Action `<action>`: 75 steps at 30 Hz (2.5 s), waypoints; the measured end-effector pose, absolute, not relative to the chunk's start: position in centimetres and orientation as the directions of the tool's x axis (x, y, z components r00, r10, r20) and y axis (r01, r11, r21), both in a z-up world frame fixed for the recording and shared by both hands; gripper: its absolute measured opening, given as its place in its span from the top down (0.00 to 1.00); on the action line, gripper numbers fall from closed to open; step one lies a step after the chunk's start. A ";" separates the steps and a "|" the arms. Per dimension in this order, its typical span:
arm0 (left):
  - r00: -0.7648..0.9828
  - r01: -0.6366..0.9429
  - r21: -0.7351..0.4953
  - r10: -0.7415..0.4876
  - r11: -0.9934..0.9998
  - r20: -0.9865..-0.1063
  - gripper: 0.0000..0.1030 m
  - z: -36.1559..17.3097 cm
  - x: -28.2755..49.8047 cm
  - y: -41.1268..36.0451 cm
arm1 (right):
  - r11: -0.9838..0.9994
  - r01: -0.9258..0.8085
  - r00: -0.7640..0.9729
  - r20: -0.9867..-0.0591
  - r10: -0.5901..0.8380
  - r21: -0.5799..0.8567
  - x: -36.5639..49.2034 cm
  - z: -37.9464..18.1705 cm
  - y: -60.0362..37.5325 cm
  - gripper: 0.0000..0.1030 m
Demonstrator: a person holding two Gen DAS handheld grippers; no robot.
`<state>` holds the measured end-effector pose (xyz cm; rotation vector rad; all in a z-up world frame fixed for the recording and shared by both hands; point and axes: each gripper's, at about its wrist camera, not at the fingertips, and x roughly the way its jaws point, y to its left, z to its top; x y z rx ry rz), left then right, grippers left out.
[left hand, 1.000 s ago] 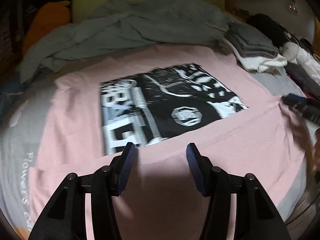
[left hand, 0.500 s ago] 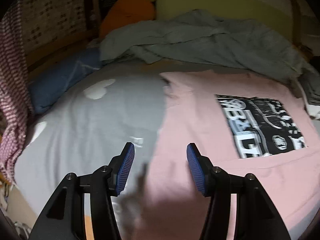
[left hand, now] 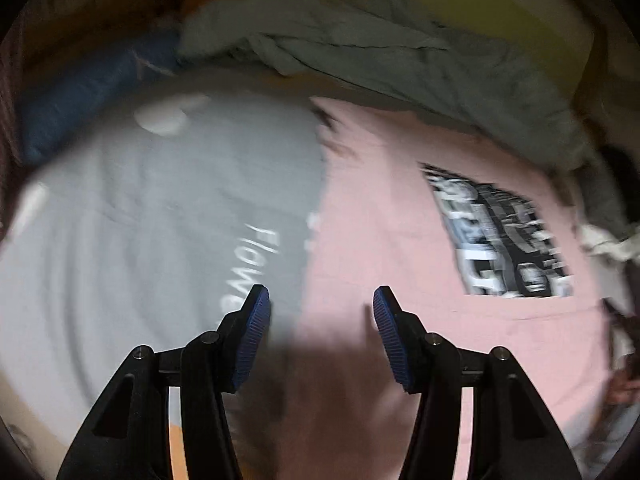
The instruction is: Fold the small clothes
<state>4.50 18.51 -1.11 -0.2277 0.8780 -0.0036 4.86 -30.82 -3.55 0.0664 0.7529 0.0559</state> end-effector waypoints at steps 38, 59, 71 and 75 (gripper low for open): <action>0.743 -0.151 -0.147 0.014 0.977 -0.669 0.42 0.0 3.7 19.4 | 0.961 0.016 0.804 -0.575 0.152 0.276 3.6 -1.8 -34.1 0.62; 0.663 -0.230 -0.039 0.128 0.972 -0.737 0.89 -4.1 6.2 18.0 | 0.992 0.110 0.781 -0.623 -0.051 0.056 5.7 -4.5 -31.4 0.97; 0.789 -0.180 -0.206 0.016 0.962 -0.614 0.40 0.6 -1.7 18.2 | 0.972 0.128 0.848 -0.530 -0.004 0.197 0.1 -0.8 -33.7 0.56; 0.803 -0.116 -0.224 -0.041 0.968 -0.595 0.40 -0.7 -5.8 15.4 | 0.963 0.102 0.864 -0.502 0.039 0.250 -3.8 -0.5 -33.5 0.55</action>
